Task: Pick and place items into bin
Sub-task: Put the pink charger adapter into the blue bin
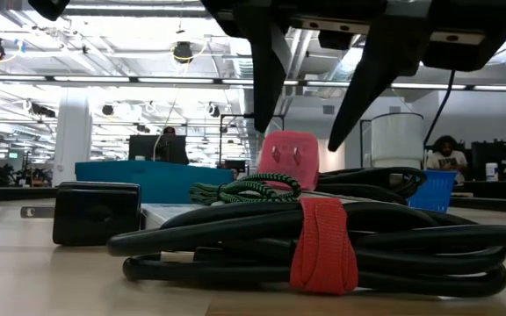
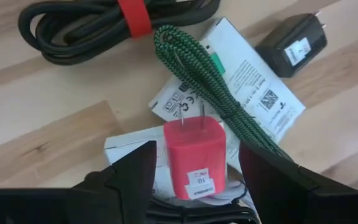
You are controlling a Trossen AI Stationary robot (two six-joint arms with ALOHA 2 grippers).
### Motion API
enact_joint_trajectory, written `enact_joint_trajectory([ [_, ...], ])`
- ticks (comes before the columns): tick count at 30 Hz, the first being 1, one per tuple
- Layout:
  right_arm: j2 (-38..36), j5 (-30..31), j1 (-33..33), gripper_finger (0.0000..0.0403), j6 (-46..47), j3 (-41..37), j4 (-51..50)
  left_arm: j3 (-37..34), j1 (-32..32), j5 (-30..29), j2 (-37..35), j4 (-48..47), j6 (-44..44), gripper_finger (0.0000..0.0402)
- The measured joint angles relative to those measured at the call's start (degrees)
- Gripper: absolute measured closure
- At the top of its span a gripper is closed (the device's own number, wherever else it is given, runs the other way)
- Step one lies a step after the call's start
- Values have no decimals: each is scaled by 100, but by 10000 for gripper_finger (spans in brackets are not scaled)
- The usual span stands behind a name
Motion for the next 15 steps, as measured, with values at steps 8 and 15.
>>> enact_joint_trajectory([
  [8,0,-15,-76,179,-13,0,-7,0,0,0,0,-1,0,401],
  [15,0,-72,-110,179,-42,0,-20,0,-1,0,2,0,0,401],
])
